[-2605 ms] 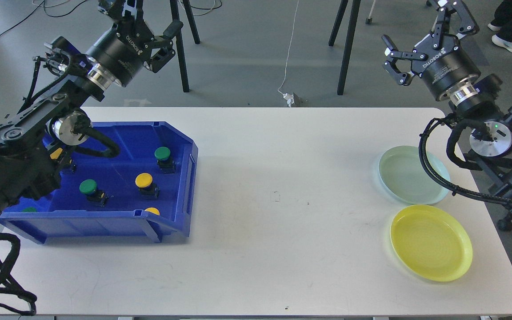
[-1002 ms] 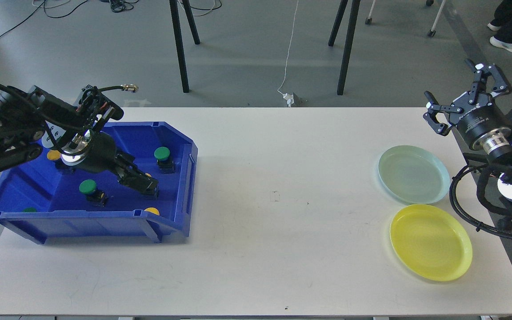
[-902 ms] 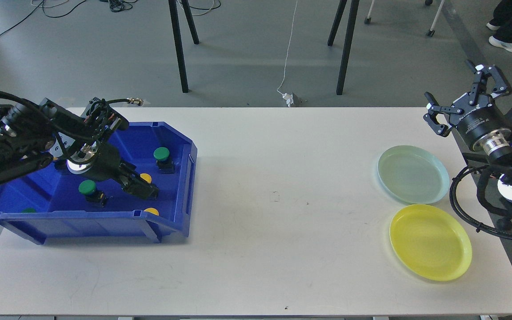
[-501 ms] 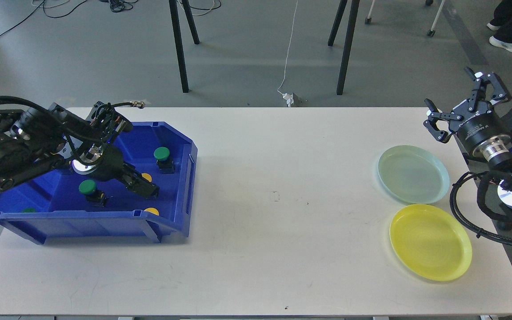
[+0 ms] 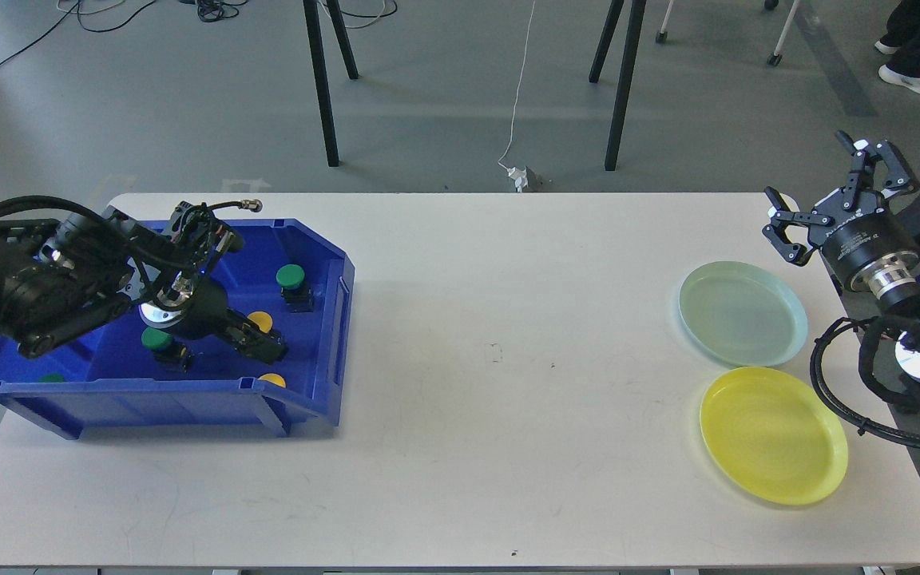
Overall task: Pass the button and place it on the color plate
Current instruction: 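Lower the left gripper into the bin and grasp the yellow button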
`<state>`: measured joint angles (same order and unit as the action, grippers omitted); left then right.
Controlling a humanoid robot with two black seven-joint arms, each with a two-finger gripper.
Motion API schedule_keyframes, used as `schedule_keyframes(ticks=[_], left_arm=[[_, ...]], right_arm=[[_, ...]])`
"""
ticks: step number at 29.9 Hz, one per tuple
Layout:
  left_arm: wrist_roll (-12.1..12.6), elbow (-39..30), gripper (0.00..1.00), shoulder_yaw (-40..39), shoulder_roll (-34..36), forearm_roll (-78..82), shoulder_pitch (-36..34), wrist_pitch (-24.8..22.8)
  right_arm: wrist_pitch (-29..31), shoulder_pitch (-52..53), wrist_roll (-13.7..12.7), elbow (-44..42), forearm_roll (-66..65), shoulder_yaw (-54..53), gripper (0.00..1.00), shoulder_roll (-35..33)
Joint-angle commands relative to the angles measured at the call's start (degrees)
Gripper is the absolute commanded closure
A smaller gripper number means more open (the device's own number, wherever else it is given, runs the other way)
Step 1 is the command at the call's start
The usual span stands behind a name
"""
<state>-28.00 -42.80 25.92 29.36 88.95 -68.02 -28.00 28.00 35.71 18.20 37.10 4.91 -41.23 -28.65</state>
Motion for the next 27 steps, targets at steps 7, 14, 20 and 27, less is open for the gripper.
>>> schedule_keyframes(ticks=[7, 14, 20, 27], left_arm=[[0.0, 0.7, 0.53, 0.01, -0.1, 0.0, 0.17, 0.0], [0.0, 1.93, 0.46, 0.01, -1.41, 0.0, 0.16, 0.0], [0.0, 2.2, 0.29, -0.08, -1.94, -0.26, 0.17, 0.0], [0.0, 4.83, 0.25, -0.35, -3.7, -1.67, 0.25, 0.0]], right_arm=[[0.0, -1.35, 0.08, 0.08, 0.01, -0.08, 0.0, 0.0], [0.0, -1.79, 0.17, 0.08, 0.01, -0.17, 0.0, -0.09], [0.0, -2.05, 0.17, 0.08, 0.1, -0.17, 0.0, -0.09], [0.0, -2.4, 0.17, 0.08, 0.1, -0.26, 0.0, -0.09]])
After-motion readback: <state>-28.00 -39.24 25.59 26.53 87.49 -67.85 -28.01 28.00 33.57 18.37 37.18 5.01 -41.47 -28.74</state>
